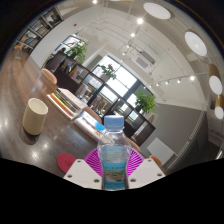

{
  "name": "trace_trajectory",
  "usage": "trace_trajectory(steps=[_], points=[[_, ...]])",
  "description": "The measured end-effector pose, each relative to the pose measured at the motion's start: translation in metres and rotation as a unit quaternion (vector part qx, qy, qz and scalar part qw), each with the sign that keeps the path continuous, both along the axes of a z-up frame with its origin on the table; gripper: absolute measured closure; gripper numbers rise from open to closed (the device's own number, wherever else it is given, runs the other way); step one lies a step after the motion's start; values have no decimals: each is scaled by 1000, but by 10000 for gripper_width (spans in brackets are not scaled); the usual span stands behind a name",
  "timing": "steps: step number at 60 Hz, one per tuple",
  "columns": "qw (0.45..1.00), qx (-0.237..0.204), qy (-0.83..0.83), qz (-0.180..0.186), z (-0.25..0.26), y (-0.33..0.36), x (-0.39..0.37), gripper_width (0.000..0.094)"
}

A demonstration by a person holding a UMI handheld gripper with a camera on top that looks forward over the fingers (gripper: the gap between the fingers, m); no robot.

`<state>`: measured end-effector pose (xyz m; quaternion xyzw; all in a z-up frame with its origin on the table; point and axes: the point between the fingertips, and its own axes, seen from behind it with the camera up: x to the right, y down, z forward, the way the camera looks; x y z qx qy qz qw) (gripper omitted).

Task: Pour water

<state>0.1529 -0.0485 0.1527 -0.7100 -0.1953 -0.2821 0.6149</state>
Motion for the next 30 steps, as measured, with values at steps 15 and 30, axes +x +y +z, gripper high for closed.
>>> trace_trajectory(steps=[15, 30], points=[[957, 3, -288, 45, 33, 49, -97, 683], [829, 2, -553, 87, 27, 64, -168, 678]])
